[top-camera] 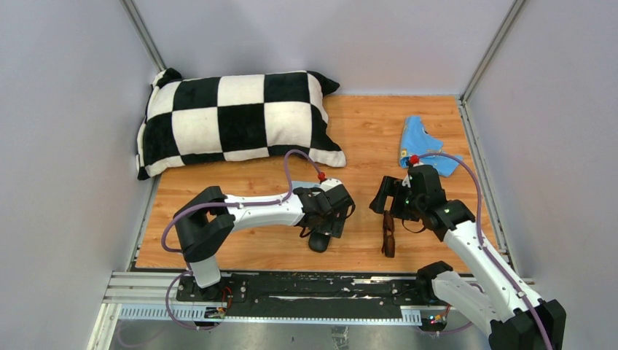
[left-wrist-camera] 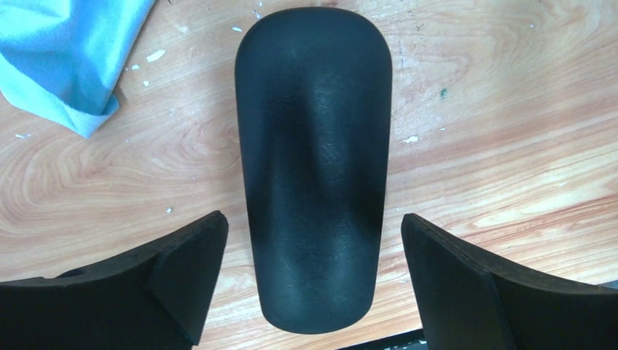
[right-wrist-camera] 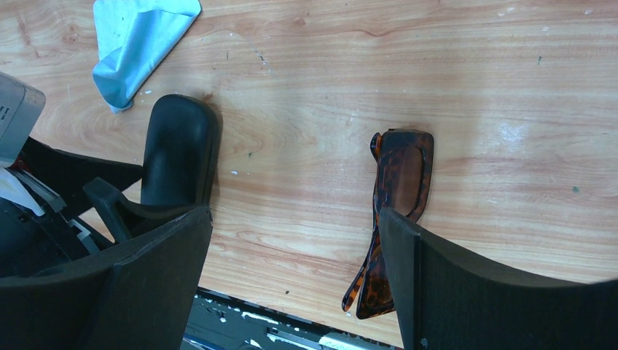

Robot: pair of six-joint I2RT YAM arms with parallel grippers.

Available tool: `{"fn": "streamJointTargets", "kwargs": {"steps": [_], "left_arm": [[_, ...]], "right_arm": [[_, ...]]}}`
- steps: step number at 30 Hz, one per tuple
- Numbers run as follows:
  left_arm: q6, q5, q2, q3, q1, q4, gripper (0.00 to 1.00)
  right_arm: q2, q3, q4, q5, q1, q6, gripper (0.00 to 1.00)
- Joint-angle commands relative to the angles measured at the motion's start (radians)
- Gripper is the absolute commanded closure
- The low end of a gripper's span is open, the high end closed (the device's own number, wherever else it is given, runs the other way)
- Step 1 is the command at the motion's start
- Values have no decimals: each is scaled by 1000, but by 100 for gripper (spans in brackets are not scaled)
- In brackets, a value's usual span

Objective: Organize the sunglasses
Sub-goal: Pick up the sunglasses case from the center of the board.

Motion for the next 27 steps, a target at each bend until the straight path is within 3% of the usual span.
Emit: {"fn": "streamJointTargets", "kwargs": {"steps": [1, 19, 27], "left_arm": [[53, -37, -10, 15, 3, -3, 1], [140, -138, -44, 70, -10, -49, 0], [154, -20, 31, 91, -9, -47, 0]], "right_arm": [[-1, -1, -13, -7, 13, -7, 9], [-11, 10, -16, -16, 12, -10, 9], [-3, 9, -15, -17, 12, -18, 9]]}}
